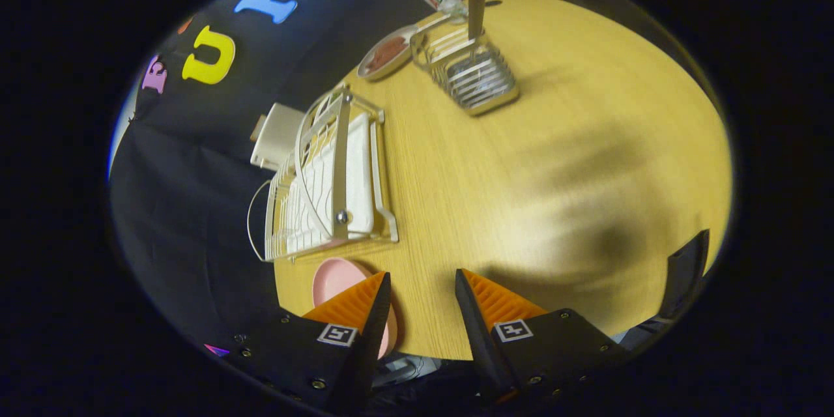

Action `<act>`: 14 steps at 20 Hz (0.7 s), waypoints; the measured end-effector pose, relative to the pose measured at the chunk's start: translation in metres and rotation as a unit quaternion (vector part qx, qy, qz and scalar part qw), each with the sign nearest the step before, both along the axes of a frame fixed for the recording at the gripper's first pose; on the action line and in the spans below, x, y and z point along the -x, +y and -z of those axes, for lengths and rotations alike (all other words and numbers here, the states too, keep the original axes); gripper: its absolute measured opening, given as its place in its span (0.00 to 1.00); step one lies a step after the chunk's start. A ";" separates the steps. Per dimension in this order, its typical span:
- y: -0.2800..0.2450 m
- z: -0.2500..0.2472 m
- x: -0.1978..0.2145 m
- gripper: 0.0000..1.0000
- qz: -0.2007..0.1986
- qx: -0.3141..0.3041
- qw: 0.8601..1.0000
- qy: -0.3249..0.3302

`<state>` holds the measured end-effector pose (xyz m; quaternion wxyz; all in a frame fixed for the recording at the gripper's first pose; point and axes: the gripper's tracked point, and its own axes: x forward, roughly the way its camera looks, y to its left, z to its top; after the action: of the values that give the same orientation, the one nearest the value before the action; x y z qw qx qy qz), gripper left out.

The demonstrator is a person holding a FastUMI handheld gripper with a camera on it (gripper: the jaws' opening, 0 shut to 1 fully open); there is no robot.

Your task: Take the plate from the dish rack, then take the spoon from the basket and place it into the plate.

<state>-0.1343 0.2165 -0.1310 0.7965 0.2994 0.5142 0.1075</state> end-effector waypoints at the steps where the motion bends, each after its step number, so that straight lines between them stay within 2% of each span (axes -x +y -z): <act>1: -0.015 -0.011 -0.016 0.62 0.028 0.013 0.999 -0.024; 4: -0.054 -0.039 -0.064 0.62 0.098 0.056 0.989 -0.092; 7: -0.079 -0.057 -0.102 0.62 0.151 0.081 0.977 -0.129; 10: -0.087 -0.059 -0.126 0.62 0.184 0.077 0.971 -0.131; 14: -0.093 -0.047 -0.148 0.62 0.207 0.079 0.967 -0.127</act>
<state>0.0139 0.1234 -0.0841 0.8811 0.3195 0.3429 -0.0639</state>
